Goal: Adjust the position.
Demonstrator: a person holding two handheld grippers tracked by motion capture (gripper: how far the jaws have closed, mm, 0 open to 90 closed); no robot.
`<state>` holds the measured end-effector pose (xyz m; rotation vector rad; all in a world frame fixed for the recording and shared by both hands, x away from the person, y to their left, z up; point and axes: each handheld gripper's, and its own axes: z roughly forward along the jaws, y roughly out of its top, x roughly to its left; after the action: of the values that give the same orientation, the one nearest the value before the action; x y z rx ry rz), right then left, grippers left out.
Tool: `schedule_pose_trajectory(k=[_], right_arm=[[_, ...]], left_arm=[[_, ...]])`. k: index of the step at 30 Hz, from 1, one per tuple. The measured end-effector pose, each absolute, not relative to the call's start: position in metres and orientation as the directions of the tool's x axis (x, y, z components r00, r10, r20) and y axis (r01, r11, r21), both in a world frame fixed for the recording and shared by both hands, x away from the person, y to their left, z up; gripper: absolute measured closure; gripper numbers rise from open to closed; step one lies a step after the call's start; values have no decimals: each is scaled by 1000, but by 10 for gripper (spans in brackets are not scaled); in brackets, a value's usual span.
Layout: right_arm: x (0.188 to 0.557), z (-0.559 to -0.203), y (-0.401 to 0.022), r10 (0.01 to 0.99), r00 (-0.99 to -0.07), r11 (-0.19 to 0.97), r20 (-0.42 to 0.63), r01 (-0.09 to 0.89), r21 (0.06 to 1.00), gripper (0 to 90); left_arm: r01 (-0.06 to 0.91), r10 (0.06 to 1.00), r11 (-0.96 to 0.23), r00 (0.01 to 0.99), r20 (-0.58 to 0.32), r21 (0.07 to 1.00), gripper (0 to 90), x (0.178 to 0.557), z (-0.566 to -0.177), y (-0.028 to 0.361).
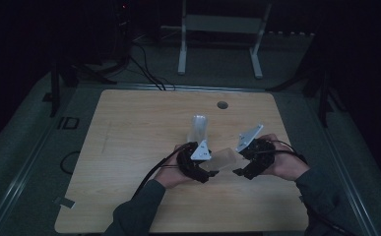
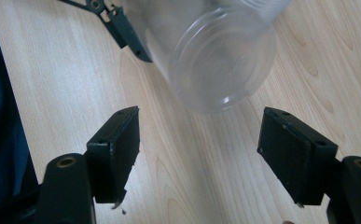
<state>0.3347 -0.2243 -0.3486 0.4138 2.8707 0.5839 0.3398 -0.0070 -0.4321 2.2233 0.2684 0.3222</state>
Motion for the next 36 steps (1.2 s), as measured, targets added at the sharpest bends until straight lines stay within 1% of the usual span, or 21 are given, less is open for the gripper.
schedule_pose_trajectory(k=[25, 29, 36], right_arm=[[338, -355, -214, 258, -962, 903, -93, 206, 378, 285], [338, -356, -212, 248, -965, 906, -89, 199, 374, 294], [338, -358, -211, 242, -967, 905, -79, 196, 377, 338]], left_arm=[[19, 229, -658, 958, 175, 753, 266, 330, -431, -19], [16, 226, -656, 958, 176, 755, 265, 329, -431, -19], [11, 226, -655, 957, 183, 755, 264, 329, -431, -20]])
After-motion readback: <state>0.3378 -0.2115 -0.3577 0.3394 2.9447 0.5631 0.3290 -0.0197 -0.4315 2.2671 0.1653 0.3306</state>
